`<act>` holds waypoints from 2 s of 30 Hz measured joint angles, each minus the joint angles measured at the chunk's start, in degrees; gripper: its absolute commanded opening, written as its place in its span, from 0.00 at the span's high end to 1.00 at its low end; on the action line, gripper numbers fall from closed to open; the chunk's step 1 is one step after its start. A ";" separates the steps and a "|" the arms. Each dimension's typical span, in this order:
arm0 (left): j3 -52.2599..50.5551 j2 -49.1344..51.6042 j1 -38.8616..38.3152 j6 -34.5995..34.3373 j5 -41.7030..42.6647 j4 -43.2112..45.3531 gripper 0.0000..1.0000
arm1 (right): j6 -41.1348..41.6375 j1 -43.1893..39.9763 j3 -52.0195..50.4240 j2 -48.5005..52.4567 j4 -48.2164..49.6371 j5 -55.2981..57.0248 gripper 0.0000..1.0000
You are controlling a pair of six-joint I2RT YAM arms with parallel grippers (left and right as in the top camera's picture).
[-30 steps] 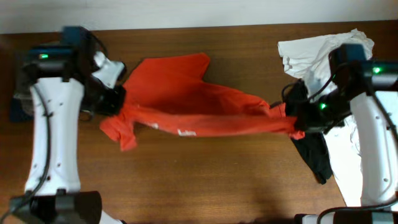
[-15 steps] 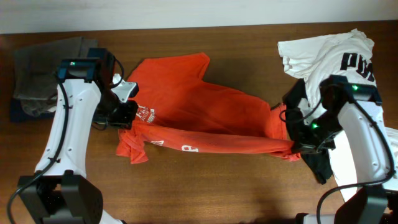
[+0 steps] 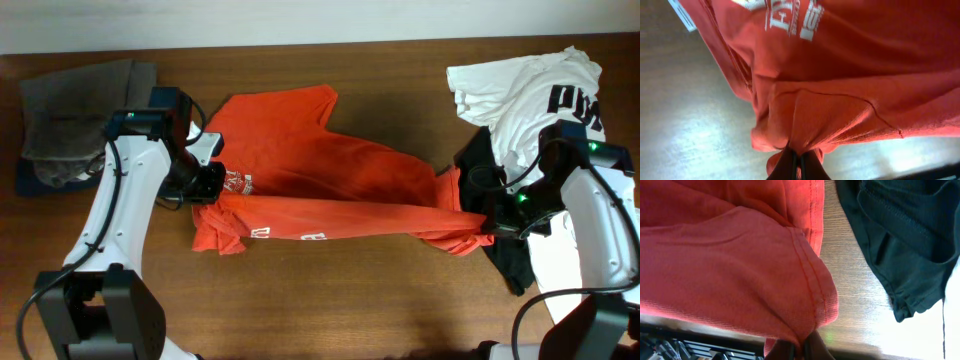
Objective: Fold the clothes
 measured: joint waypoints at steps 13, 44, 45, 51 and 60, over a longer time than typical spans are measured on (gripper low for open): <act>-0.87 0.00 0.00 -2.86 -3.80 1.51 1.00 | 0.98 4.44 -7.52 3.63 8.66 -2.21 0.96; -9.68 0.28 2.75 -6.23 -7.69 20.85 0.96 | 4.90 11.32 -7.98 10.93 21.99 -2.38 0.96; -9.70 0.28 2.75 -6.21 -7.67 21.11 0.89 | 4.94 11.32 -8.00 10.93 22.38 -2.38 0.96; -9.70 0.28 2.75 -6.62 -8.11 23.91 0.72 | 5.16 11.32 -8.04 10.93 25.05 -2.36 0.96; -9.70 0.28 2.78 -6.86 -8.35 30.27 0.28 | 5.55 11.32 -8.04 10.93 27.54 -2.36 0.72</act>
